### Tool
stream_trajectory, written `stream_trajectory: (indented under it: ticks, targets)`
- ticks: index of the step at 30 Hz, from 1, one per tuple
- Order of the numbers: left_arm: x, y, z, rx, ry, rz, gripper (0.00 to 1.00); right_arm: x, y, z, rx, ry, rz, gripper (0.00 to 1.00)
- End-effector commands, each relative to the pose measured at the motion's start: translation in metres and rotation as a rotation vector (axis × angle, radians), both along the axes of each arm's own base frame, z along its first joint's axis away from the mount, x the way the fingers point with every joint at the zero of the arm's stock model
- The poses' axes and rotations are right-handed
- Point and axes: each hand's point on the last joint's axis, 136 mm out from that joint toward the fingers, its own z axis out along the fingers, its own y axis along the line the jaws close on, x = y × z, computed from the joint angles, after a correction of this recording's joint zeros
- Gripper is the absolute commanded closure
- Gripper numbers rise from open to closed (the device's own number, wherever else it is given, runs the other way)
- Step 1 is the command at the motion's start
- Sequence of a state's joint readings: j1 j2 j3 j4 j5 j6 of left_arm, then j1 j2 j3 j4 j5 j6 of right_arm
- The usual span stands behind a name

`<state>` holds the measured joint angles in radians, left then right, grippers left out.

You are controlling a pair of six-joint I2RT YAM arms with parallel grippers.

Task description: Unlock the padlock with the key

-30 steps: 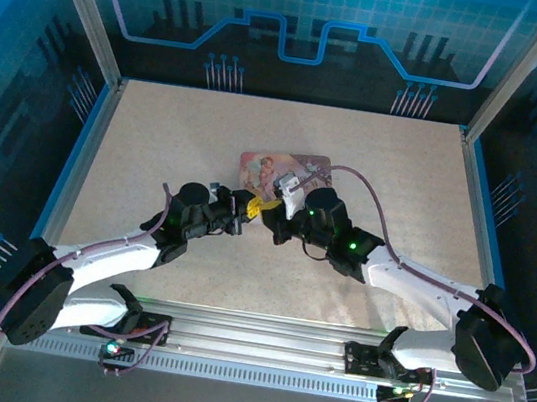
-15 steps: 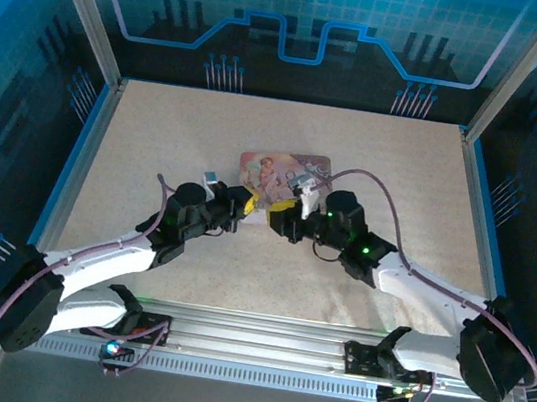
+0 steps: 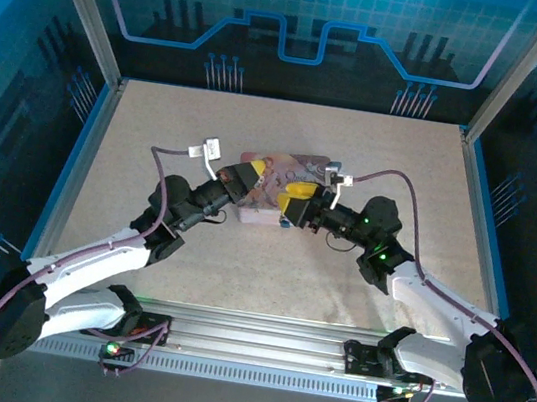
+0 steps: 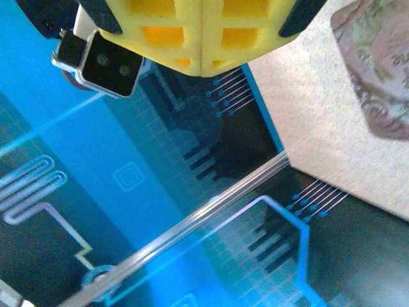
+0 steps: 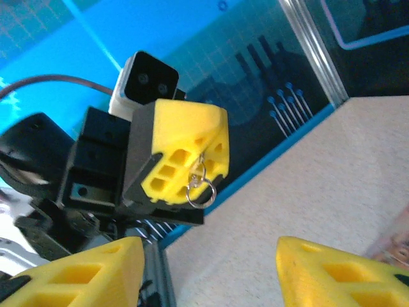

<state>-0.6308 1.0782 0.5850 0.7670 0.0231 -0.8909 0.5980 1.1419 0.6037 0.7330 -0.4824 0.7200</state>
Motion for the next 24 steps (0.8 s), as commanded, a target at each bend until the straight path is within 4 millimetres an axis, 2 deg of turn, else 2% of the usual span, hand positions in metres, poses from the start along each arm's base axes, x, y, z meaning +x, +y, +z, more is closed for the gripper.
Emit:
stream_trajectory:
  ticks: [1,12,24]
  targets:
    - [-0.014,-0.005,0.034,0.006,-0.186,-0.010,1.00,-0.005,0.002,0.029,0.105,-0.017,0.052,0.42]
    - [-0.017,-0.015,0.034,0.021,-0.202,-0.031,1.00,-0.005,0.018,0.035,0.129,-0.007,0.096,0.44]
    - [-0.014,-0.015,0.031,0.019,-0.184,-0.023,1.00,-0.005,0.035,0.034,0.126,0.017,0.139,0.58]
